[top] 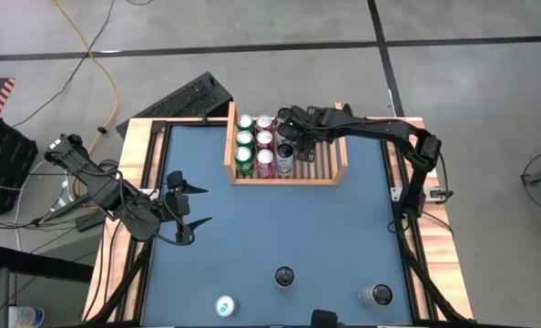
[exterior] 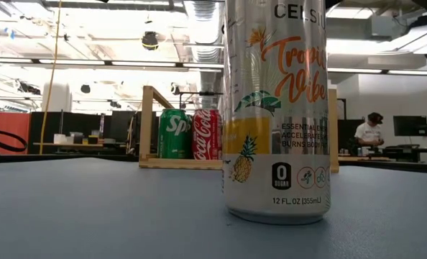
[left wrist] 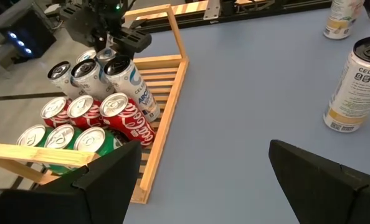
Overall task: Place canned beverage on shelf
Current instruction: Put the middle blue soda can aligned with the blue soda on the shelf
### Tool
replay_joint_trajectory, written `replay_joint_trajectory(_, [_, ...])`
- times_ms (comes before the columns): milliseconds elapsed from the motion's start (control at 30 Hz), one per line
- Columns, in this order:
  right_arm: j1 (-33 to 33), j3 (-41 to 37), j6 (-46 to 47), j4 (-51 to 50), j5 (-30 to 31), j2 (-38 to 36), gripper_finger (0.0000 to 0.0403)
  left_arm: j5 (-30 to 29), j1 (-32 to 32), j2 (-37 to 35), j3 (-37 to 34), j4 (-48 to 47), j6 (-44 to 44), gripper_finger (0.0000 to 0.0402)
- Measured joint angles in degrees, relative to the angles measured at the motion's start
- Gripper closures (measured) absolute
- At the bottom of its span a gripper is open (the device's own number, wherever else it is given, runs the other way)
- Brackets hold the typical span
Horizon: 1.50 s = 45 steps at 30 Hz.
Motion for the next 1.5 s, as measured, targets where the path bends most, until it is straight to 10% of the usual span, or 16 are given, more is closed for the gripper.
replay_joint_trajectory(1500, [-0.31, -0.04, -1.42, -1.37, -2.46, -0.09, 0.0183, -0.04, 0.0, 0.02, 0.0, -0.02, 0.07, 0.006])
